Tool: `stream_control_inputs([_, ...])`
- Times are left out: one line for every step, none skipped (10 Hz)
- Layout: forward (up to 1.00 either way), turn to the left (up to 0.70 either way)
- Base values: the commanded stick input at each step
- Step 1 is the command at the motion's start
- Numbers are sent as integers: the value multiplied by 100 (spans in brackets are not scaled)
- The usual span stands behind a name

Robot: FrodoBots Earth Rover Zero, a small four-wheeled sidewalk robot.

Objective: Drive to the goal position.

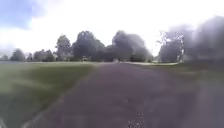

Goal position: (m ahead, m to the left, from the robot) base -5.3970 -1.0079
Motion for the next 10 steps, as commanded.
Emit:
stream_control_inputs([70, -20])
stream_control_inputs([70, -15])
stream_control_inputs([70, -10])
stream_control_inputs([70, -5])
stream_control_inputs([70, -1])
stream_control_inputs([70, 2])
stream_control_inputs([70, 1])
stream_control_inputs([70, 0])
stream_control_inputs([70, -17])
stream_control_inputs([70, -19])
